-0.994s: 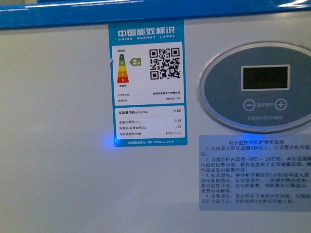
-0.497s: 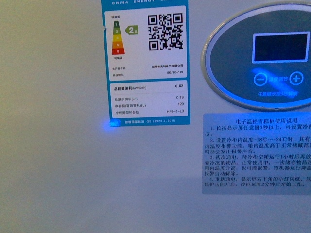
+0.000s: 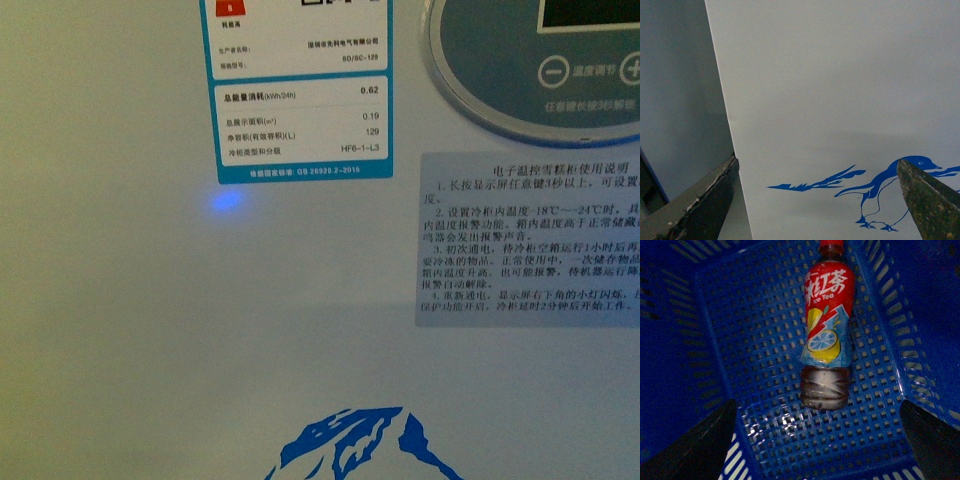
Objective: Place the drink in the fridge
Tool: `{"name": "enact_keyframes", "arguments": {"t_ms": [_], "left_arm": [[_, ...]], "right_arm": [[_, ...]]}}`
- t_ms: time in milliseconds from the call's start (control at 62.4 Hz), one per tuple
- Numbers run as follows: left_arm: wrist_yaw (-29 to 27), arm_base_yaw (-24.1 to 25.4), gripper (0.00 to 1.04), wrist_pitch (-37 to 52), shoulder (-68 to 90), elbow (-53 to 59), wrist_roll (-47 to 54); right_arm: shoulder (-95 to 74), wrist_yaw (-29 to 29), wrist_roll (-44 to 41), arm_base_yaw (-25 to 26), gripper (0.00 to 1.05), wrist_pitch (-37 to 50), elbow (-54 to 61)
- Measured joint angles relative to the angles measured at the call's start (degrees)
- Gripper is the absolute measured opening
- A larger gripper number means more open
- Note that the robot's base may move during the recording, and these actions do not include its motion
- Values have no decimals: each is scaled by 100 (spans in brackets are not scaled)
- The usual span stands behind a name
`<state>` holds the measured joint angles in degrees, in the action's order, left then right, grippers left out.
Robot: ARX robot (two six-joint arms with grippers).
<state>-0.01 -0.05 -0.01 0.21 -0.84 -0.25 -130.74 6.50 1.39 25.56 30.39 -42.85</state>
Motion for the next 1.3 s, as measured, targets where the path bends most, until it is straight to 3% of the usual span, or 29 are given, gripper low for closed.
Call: {"name": "enact_keyframes", "arguments": {"t_ms": [224,497,962,1250,1298], "left_arm": [[0,0,97,0,0,0,0],[0,0,97,0,0,0,-2],[0,0,97,0,0,0,0],[0,0,97,0,0,0,-2],[0,0,97,0,0,0,0]], "right_arm": [[-1497,-804,546,-304,97,-96,-1274],[-2883,-1147,1106,-378,97,-413,-2660],[-4223,-1272,1370,-328,97,-992,-4332],[-4452,-1300,1543,-334,97,-1141,-4889],[-4452,-1333,1591,-345,94,-1139,-4887]]}}
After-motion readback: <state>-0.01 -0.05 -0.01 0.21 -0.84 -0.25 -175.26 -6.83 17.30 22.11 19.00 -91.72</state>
